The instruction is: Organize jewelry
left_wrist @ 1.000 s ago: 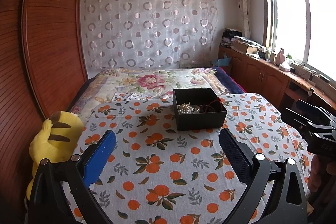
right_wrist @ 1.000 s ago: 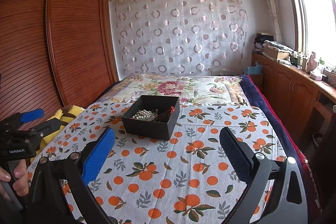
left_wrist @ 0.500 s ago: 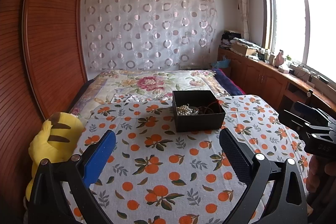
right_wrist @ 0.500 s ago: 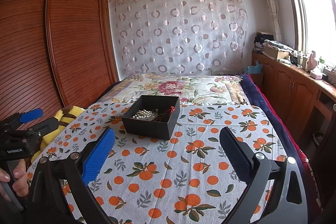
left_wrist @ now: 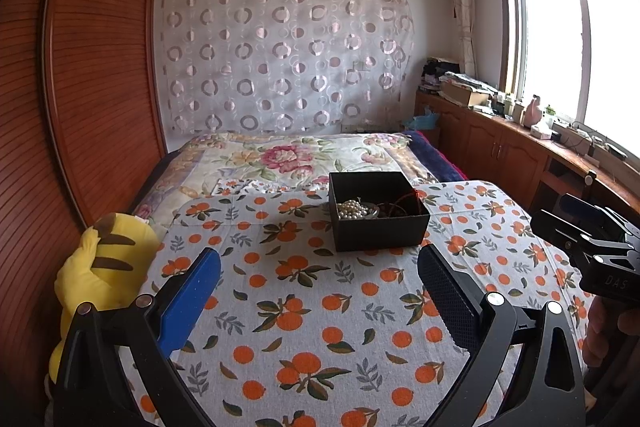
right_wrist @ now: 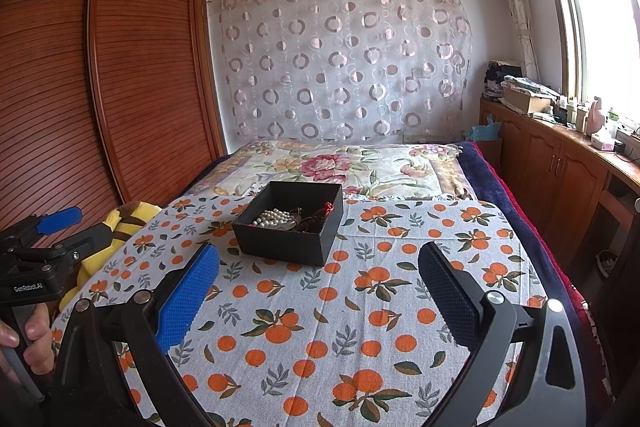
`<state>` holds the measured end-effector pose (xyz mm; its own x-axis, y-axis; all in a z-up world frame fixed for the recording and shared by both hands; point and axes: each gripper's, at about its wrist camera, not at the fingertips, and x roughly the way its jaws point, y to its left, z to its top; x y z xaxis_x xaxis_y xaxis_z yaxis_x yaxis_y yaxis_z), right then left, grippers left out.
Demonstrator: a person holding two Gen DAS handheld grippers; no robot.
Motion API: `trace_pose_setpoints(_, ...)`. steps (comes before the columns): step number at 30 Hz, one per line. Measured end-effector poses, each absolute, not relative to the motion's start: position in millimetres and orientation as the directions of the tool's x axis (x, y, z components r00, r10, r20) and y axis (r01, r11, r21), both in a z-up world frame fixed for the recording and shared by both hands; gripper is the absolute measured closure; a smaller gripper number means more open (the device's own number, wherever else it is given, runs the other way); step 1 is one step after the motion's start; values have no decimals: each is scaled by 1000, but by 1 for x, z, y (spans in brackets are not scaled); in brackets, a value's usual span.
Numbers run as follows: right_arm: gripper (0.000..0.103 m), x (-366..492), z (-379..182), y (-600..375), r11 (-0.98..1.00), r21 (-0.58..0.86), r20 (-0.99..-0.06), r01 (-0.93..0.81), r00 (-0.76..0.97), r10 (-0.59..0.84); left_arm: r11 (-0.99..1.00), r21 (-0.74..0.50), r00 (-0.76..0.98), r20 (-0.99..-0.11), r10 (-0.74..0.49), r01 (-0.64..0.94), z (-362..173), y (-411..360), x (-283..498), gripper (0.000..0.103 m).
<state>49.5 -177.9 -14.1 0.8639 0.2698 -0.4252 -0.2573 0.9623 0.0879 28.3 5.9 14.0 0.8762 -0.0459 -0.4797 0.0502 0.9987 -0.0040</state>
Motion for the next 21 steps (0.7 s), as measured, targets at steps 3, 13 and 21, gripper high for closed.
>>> trace_pose_setpoints(3, 3, 49, -14, -178, 962, 89, -424, -258, 864, 271, 999, -4, 876, -479, -46, 50, 14, 6, 28, 8)
trace_pose_setpoints(13, 3, 49, -15, -177, 962, 88, -423, -259, 864, 272, 999, -6, 876, -479, -46, 49, 14, 6, 29, 8)
trace_pose_setpoints(21, 3, 49, -16, -177, 962, 89, -422, -259, 865, 272, 999, -5, 876, -479, -46, 50, 15, 5, 28, 8)
